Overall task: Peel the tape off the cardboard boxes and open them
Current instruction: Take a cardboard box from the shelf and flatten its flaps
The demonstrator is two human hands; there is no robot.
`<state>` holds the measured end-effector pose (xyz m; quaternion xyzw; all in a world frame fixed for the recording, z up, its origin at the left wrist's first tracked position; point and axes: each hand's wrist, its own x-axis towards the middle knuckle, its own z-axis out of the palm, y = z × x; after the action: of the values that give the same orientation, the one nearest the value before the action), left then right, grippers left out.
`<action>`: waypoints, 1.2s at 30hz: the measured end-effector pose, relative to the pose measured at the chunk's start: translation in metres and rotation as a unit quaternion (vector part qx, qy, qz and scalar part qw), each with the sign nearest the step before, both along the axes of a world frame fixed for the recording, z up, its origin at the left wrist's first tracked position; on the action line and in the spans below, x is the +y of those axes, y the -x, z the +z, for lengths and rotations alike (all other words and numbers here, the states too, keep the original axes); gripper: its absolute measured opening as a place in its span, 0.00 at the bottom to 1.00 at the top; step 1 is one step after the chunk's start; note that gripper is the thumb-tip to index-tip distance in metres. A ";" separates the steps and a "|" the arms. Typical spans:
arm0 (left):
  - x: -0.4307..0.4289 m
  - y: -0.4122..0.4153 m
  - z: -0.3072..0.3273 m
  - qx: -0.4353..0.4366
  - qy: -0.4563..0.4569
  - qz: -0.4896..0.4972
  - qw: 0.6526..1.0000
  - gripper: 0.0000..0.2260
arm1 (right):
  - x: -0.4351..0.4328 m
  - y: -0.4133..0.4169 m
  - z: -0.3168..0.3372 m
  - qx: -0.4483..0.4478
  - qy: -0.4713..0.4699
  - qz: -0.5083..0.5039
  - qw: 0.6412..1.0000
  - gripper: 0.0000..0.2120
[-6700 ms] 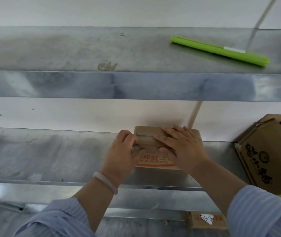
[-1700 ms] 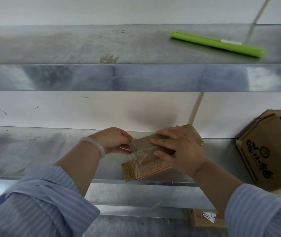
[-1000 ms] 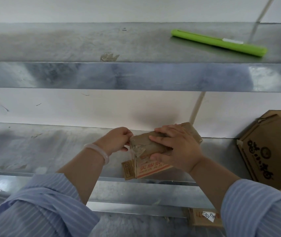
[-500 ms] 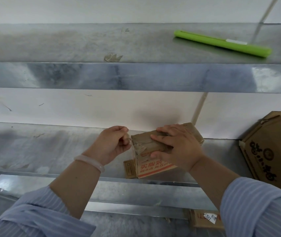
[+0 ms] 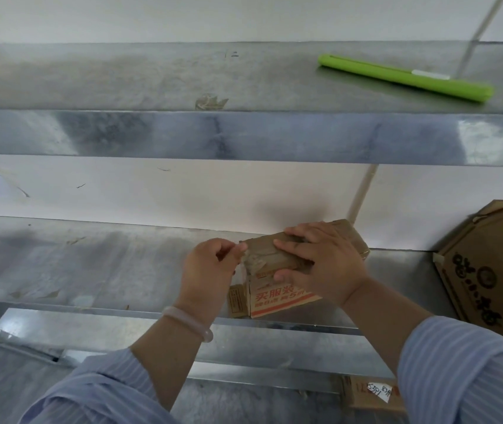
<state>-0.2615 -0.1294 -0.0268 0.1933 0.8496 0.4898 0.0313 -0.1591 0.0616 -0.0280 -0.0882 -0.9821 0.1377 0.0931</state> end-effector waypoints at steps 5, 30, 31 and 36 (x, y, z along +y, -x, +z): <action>-0.004 -0.007 -0.004 0.065 0.047 -0.032 0.996 0.04 | -0.005 0.001 0.003 0.000 -0.001 -0.011 1.000 0.38; 0.023 0.006 0.010 0.256 0.231 -0.148 0.927 0.14 | -0.025 -0.004 0.013 0.009 0.078 -0.033 0.996 0.23; 0.029 -0.001 0.012 0.255 0.253 -0.187 0.914 0.16 | -0.022 -0.006 0.017 0.034 0.143 -0.045 0.988 0.22; 0.049 -0.015 0.020 0.286 0.382 -0.220 0.851 0.25 | -0.007 -0.031 0.013 0.209 0.228 -0.178 0.934 0.23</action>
<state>-0.2464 -0.0806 -0.0066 0.4793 0.8764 0.0296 -0.0347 -0.1285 0.0547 -0.0154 -0.2495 -0.8510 0.3545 0.2965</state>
